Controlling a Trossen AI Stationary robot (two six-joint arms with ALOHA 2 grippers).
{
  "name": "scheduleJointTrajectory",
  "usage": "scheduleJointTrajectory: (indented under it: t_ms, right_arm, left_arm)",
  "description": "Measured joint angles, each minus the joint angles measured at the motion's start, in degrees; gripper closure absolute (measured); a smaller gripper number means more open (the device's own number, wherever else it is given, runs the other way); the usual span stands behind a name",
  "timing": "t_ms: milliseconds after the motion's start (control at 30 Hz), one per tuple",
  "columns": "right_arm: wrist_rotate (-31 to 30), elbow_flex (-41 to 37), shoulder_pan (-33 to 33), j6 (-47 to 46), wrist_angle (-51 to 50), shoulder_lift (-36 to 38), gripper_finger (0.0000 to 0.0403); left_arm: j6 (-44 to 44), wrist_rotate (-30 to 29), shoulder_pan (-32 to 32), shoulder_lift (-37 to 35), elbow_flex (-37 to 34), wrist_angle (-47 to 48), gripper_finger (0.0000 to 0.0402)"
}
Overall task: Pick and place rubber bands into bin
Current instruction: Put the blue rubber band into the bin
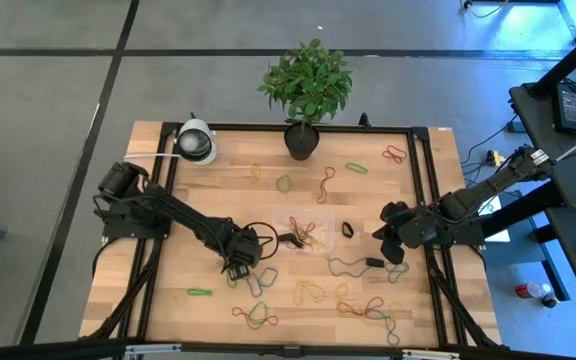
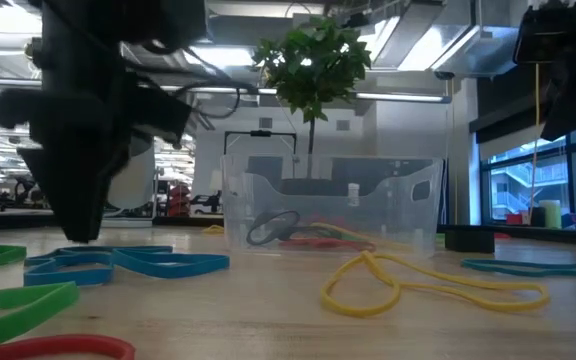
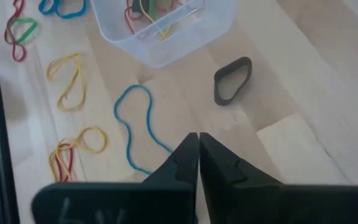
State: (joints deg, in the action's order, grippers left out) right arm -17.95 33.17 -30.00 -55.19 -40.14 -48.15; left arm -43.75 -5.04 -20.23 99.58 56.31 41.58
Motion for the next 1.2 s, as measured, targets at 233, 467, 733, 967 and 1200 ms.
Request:
scheduleJointTrajectory:
  t_ms: [233, 467, 733, 967, 1200]
  right_arm:
    - [0.0, 0.0, -1.2, -0.8, 0.1, 0.0, 0.0384]
    - [0.0, 0.0, -2.9, -1.3, 0.0, 0.0, 0.0384]
    - [0.0, 0.0, -3.3, -0.5, 0.0, 0.0, 0.0384]
    - [0.0, 0.0, -3.3, 0.3, 0.1, -0.1, 0.0384]
    - [-0.4, 0.0, -3.3, 0.6, 0.1, -0.1, 0.0384]
  left_arm:
    - [0.4, 1.0, 0.0, 3.0, 0.3, -0.6, 0.0296]
    - [-2.5, 1.4, -1.2, 3.2, 1.1, -0.2, 0.0396]
    - [-2.8, 3.8, -4.5, 3.7, 12.7, 12.9, 0.0399]
    - [-6.2, -0.6, -5.4, 3.6, 25.6, 26.5, 0.0399]
    - [-4.4, -9.8, -3.1, 3.5, 37.3, 30.1, 0.0399]
